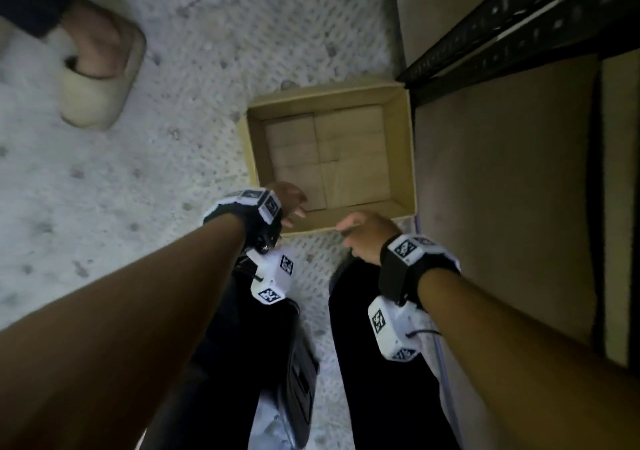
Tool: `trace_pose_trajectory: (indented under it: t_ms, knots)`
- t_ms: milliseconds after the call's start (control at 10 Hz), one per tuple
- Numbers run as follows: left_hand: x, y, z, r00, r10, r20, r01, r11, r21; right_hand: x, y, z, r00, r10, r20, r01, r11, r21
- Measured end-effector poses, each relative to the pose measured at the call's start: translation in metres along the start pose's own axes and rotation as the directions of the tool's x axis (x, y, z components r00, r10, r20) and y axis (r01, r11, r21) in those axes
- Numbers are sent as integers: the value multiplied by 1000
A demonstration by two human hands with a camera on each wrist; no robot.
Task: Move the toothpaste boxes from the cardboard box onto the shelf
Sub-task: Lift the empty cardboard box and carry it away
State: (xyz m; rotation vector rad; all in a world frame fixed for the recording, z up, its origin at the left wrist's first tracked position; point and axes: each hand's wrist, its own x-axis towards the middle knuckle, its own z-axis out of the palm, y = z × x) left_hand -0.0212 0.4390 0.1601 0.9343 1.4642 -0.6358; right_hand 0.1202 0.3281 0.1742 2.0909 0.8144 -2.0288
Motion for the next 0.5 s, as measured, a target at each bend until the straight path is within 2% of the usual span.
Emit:
trace_pose_trajectory:
  t_ms: [100,200,300,400,500]
  knots:
    - [-27,-4,-10,999,29,13,-31,994,106,-31,6,26,998,34,-46,-32,998,58]
    - [-57,-19,-39,997,75,14,-77,974,214,-62,0,41,987,102,-122,-76,976,206]
    - [-99,-33,-78,996,89,11,-88,954,285,-113,-19,38,978,156,-139,-87,907,411]
    - [-149,-41,-123,997,79,-17,-70,944,322,-182,-38,31,968,105,-230,29,856,516]
    - [-190,-63,-172,990,118,-75,-73,895,440,-264,-55,34,886,61,-459,265,747,610]
